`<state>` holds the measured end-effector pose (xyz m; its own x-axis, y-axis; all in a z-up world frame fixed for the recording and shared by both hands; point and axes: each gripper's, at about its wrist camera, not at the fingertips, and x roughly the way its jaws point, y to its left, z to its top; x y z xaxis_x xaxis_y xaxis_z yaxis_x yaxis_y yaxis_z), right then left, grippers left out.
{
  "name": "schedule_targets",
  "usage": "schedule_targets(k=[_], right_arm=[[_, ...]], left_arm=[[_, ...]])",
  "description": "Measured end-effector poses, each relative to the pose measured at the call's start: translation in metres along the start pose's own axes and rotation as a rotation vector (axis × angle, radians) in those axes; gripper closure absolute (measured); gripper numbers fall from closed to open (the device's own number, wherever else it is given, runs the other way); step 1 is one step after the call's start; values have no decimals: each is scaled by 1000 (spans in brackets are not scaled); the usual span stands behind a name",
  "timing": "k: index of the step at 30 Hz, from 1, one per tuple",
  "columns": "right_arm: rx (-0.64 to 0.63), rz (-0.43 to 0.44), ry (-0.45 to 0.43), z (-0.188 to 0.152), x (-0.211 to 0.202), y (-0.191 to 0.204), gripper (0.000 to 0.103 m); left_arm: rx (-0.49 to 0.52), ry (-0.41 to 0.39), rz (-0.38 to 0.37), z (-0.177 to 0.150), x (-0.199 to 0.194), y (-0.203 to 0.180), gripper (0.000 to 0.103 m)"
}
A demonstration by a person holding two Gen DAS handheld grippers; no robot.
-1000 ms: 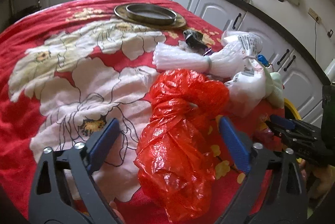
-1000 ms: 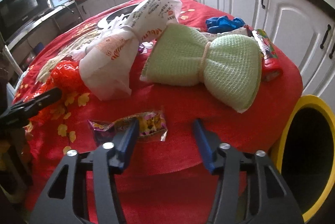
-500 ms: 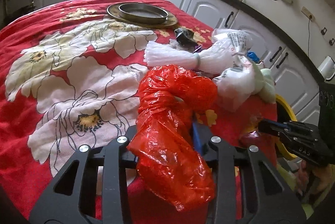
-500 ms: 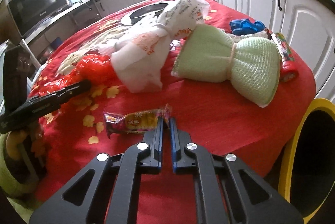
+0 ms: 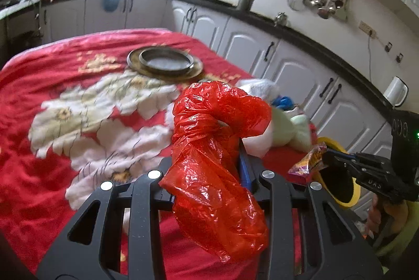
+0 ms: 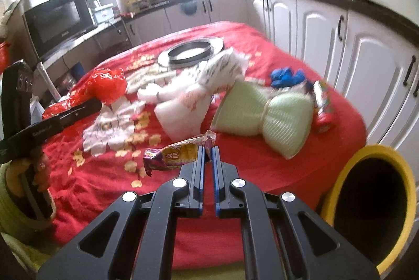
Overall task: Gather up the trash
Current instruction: 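Carry the red bag and snack wrapper over the yellow-rimmed bin with both tools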
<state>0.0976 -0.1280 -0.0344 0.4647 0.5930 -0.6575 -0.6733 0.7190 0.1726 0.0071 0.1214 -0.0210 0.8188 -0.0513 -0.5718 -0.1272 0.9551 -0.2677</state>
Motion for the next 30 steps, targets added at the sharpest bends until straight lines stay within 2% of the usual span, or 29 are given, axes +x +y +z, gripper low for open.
schedule_targets(k=[10,24,30], right_arm=[[30,-77,-99,6,-44,-22,97],[149,-166,-154,-5,-89,-74,97],[191,-235,-178,-16,-107,-97,97]], left_arm=[[102,-9,-86,16,10,-56,75],[199,3,-206,26,30,-125,75],[242,25,-257,24,45,-157,75]])
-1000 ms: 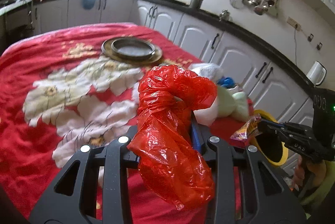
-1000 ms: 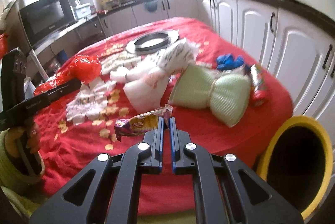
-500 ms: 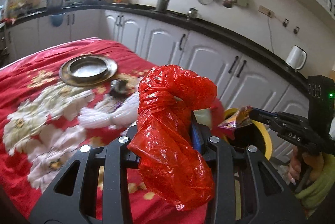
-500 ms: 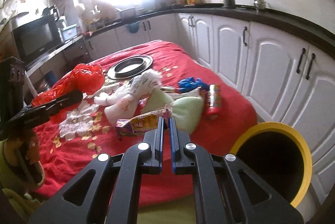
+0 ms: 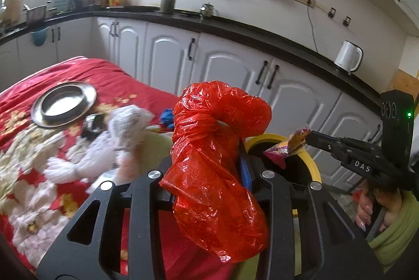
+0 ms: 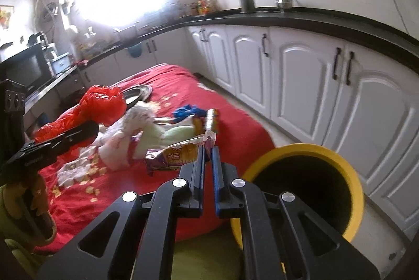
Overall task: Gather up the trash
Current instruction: 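Carry the red bag and snack wrapper over the yellow-rimmed bin with both tools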
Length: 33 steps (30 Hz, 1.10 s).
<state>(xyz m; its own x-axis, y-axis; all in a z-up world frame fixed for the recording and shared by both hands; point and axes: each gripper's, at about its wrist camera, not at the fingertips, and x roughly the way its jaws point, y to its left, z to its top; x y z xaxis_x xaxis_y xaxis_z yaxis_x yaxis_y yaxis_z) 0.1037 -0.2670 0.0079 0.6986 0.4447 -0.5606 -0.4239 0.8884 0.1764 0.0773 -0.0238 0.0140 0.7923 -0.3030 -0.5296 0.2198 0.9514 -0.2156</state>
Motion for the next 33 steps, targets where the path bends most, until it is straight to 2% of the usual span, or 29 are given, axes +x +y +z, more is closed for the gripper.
schedule_targets(k=[6,11,25,33], right_arm=[[31,-106,-14,-7,-11,-30,97],[72,-155,-17,-13,-15,-52,97],[143,-290,-19,-36,-24,-101,97],[181,-319,32,-55,-15,-125,97]], left_arm=[[42,31,-42,0,22,-23,75],[72,65,-73,-3,39,-41,75],[161,156,-137,-11,93,-89,75],[188,209,-155,-18,130,-110,75]])
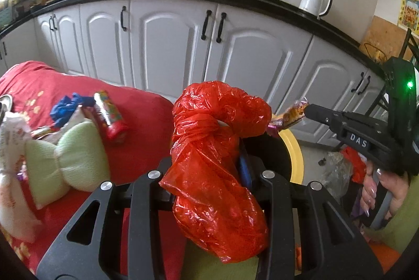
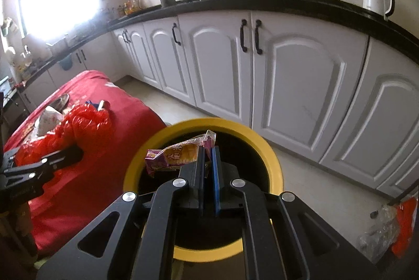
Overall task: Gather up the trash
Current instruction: 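Carry the red bag and snack wrapper over the yellow-rimmed bin with both tools, then open both tools to drop the red bag and wrapper into the bin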
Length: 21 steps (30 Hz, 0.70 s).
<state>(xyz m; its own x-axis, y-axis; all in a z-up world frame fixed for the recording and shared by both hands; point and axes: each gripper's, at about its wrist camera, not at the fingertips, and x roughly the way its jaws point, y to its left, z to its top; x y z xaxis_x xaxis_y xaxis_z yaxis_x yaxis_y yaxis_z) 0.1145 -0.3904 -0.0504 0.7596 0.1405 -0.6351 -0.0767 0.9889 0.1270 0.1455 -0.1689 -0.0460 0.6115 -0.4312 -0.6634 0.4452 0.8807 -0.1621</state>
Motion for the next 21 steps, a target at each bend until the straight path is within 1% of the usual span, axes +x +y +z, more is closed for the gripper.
schedule_targets(k=[12,16,21], right_arm=[[26,0,80,-19,27,-12,97],[36,10,108,-23,35,-14,97],[42,28,118,-23,40,-14,95]], left_arm=[[8,82,-13,0,48,-5,74],[1,98,-23,2,61,-5,74],[-18,108,-35,3,70,-3,72]])
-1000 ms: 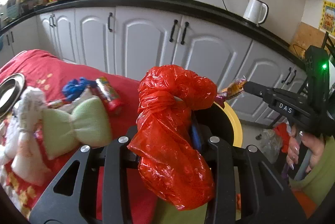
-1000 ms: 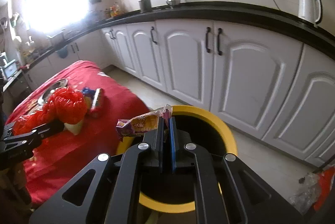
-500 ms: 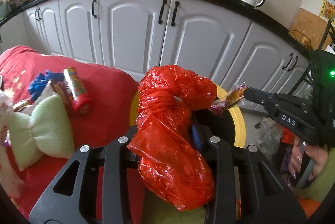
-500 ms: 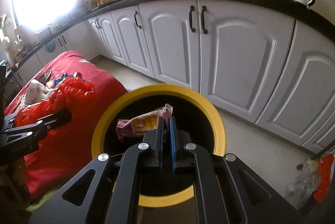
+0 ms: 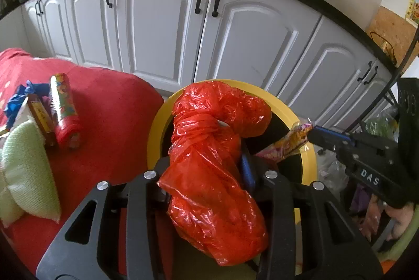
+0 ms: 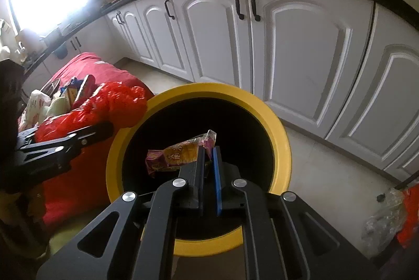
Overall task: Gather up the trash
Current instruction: 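Open both tools to drop the red bag and wrapper into the bin, then move both open tools back from the bin toward the trash on the table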
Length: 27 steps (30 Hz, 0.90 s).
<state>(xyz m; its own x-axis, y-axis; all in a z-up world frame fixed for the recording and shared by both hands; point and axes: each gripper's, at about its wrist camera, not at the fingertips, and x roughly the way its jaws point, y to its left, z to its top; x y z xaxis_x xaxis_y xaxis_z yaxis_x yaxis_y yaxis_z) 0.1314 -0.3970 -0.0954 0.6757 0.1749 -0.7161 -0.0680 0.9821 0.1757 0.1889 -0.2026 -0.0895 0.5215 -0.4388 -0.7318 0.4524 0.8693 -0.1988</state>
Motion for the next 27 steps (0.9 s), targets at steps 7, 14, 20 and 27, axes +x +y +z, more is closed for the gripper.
schedule_targets(k=[7,14,20,27], right_arm=[[30,3,-12,0,1,-7,59],[69,-20,-42,4,-5,-17,43],[79,-22,-82,8,-15,-17,33],[43,-7,-123,17,-30,-2,23]], left_arm=[[-26,-2,-2,3,4,6,51],[-67,-26,-3,5,-6,13,20],[-87,-72,9,6,-28,16,11],[-84,-132,60,4,-56,20,11]])
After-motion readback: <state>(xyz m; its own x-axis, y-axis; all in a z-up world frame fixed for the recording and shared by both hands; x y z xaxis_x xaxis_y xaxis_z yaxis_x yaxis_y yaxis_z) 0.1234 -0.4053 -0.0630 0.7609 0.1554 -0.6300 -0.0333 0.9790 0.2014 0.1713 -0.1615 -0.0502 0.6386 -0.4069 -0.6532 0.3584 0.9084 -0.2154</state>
